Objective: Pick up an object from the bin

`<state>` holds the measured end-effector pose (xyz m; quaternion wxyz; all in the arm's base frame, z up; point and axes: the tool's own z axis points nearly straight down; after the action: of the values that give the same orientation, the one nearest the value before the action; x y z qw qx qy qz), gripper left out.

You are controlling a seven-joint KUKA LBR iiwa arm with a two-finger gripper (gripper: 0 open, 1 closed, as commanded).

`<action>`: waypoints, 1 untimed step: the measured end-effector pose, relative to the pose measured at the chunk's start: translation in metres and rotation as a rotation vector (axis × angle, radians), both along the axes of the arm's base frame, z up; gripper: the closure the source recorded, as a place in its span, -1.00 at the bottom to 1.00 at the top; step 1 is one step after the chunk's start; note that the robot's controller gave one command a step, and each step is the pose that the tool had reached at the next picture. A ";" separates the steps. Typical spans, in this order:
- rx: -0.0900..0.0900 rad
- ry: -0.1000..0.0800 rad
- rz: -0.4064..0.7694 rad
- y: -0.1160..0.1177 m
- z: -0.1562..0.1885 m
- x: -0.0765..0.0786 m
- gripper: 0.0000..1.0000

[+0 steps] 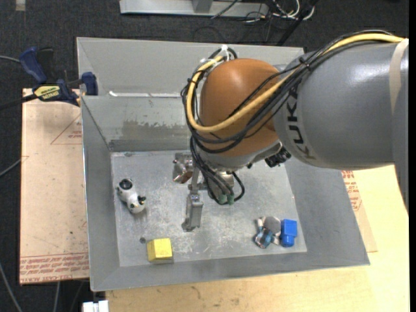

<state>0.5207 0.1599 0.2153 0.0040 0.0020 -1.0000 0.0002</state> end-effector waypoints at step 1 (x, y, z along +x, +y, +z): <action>0.001 -0.008 -0.004 -0.001 0.005 0.002 -1.00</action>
Offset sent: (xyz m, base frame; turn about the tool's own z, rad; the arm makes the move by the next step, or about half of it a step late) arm 0.0628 0.0727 -0.1453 -0.0899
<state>0.5224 0.1588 0.2198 0.0002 0.0001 -1.0000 -0.0005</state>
